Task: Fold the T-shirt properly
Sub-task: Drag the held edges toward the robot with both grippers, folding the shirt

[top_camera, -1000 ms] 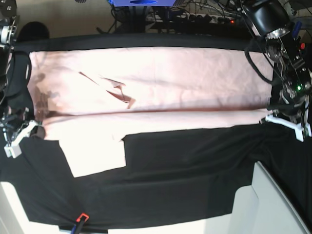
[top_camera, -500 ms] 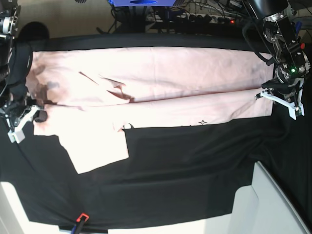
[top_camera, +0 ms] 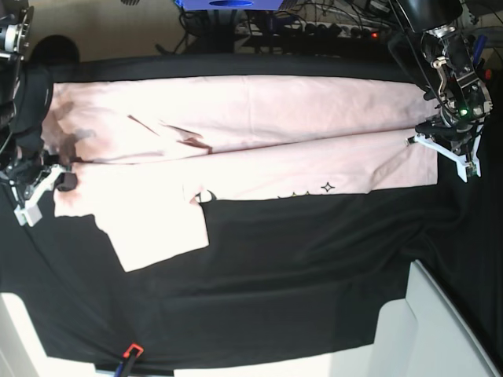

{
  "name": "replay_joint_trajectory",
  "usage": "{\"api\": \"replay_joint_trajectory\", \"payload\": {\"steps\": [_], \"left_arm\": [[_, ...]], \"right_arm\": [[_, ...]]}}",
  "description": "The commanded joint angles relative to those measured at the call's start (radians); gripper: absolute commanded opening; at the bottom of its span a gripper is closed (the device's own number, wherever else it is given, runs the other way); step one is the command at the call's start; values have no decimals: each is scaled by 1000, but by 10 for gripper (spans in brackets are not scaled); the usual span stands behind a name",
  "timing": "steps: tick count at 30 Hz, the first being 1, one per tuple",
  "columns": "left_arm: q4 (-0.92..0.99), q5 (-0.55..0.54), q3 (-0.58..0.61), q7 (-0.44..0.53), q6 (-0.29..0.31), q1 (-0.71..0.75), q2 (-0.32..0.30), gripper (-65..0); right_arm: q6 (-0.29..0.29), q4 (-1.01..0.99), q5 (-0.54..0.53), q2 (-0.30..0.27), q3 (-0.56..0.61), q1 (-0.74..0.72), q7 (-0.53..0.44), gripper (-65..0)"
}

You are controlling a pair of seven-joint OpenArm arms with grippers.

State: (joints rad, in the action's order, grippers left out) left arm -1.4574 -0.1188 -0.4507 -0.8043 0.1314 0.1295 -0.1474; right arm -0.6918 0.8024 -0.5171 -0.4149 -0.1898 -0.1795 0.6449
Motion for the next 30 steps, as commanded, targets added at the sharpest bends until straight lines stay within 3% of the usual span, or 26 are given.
{"api": "replay_joint_trajectory", "payload": {"steps": [1, 7, 28, 30], "left_arm": [[-10, 17, -6, 21, -13, -21, -22, -650], [16, 18, -4, 76, -13, -37, -16, -650], [100, 18, 34, 84, -13, -50, -37, -650], [99, 18, 34, 84, -13, -52, -37, -618]], "right_arm": [[-6, 18, -15, -22, -7, -12, -15, -649], [-6, 18, -15, -11, -7, -1, 5, -649], [-6, 18, -15, -16, -7, 8, 6, -640], [-6, 18, -15, -14, -7, 8, 36, -635]]}}
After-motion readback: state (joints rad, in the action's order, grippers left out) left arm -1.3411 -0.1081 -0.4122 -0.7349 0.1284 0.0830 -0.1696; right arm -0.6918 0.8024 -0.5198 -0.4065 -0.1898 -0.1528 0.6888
